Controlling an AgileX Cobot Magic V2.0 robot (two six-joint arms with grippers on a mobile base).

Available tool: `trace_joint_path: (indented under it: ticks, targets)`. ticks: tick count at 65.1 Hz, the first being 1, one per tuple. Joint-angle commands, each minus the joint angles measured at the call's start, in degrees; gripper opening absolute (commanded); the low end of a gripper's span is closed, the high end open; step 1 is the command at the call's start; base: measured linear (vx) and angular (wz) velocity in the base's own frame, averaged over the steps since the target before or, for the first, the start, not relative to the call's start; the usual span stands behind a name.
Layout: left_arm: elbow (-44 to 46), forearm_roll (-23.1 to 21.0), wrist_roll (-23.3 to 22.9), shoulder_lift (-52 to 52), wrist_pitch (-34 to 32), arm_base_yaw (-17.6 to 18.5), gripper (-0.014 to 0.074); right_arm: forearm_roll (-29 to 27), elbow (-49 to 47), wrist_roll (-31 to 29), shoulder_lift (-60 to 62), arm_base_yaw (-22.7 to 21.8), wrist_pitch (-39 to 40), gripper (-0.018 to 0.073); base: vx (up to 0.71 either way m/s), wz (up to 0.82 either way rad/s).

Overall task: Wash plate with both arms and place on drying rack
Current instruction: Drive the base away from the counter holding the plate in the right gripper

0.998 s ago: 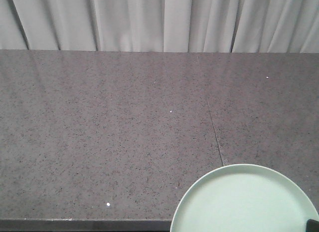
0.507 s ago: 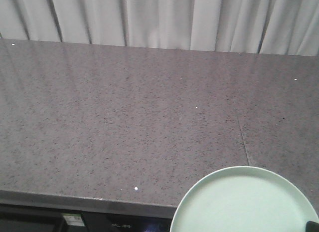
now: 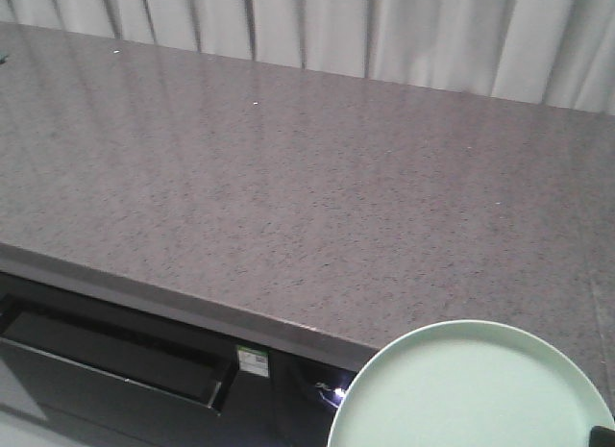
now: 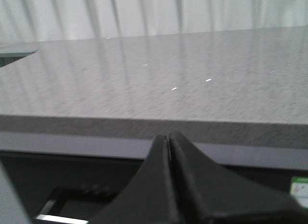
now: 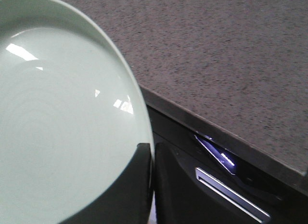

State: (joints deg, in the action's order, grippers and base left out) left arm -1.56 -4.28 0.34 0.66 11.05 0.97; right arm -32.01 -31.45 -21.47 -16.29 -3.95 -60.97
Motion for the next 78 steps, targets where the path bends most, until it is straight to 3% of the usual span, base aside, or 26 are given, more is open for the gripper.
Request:
trace_joint_path:
  ticks: [1,78]
  targets:
    - [1.51,-0.12,-0.34,0.80,-4.10,0.01,-0.0006,-1.71,-1.31,0.03,-0.61,-0.31,3.20,-0.0004,-0.14,0.56]
    - [1.51,-0.12,-0.34,0.80,-4.10,0.01,-0.0006,-1.71,-1.31,0.03,-0.61,-0.31,3.20,-0.0004,-0.10,0.49]
